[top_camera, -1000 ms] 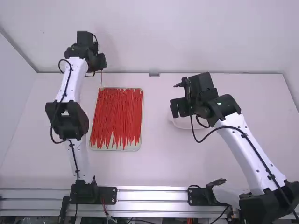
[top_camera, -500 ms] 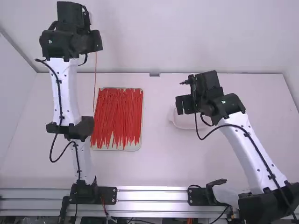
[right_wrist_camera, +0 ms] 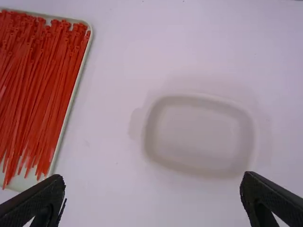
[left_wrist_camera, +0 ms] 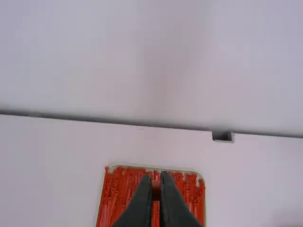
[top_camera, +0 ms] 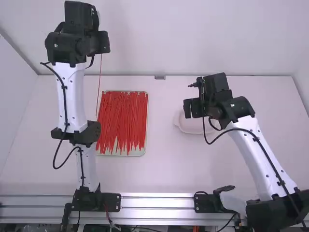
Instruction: Fasten the cable tie
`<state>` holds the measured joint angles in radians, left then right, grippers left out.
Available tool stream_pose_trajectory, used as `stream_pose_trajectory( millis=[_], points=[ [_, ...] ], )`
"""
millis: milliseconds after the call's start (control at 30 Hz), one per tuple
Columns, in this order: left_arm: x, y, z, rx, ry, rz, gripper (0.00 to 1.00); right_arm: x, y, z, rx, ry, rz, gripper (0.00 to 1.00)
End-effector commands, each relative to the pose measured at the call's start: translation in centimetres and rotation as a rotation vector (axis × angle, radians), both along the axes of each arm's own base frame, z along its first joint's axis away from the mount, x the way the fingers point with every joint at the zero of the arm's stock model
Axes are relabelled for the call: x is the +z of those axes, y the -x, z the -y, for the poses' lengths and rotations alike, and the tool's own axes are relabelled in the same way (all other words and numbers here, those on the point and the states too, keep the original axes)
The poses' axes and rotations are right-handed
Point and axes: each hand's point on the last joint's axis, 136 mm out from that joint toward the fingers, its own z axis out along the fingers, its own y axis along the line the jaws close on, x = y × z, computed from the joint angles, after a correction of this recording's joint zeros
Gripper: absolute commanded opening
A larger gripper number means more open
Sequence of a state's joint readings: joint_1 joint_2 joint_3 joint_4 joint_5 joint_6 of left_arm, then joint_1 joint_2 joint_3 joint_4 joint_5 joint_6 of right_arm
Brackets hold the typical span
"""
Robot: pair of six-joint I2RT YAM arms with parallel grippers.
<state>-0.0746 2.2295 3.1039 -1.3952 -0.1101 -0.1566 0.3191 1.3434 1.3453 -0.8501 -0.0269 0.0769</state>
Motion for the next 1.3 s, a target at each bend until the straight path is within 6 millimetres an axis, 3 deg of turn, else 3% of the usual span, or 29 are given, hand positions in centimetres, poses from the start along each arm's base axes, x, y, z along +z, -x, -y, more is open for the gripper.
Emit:
stream_pose_trajectory(
  millis=[0, 67, 167, 200, 533, 733, 933, 1267],
  points=[
    [-1.1, -0.8, -0.4, -0.001, -0.03, -0.027, 0.02, 1.3, 0.1, -0.8, 0.022, -0.013, 0.032, 0.99],
    [-2.5, -1.7, -0.2, -0.004, -0.032, -0.057, 0.02, 1.3, 0.2, -1.1, 0.036, -0.011, 0.032, 0.99],
    [-6.3, -3.2, 0.1, -0.013, -0.032, -0.141, 0.02, 1.3, 0.5, -1.7, 0.056, -0.004, 0.03, 0.99],
    [-6.4, -3.3, 0.1, -0.013, -0.032, -0.145, 0.02, 1.3, 0.5, -1.7, 0.056, -0.004, 0.03, 0.99],
    [-17.9, -6.4, 1.0, -0.029, -0.026, -0.315, 0.02, 0.4, 1.8, -1.6, 0.08, 0.02, -0.024, 0.99],
    [-22.2, -7.4, 1.0, -0.027, -0.027, -0.337, 0.02, 0.3, 1.9, -1.6, 0.08, 0.023, -0.032, 0.99],
    [-26.2, -6.7, 0.9, 0.009, -0.003, -0.392, 0.02, 0.4, 1.8, -1.6, 0.08, 0.021, -0.027, 0.99],
    [-30.4, -3.9, 0.3, 0.068, 0.016, -0.43, 0.02, 0.4, 1.8, -1.6, 0.079, 0.021, -0.027, 0.99]
  ],
)
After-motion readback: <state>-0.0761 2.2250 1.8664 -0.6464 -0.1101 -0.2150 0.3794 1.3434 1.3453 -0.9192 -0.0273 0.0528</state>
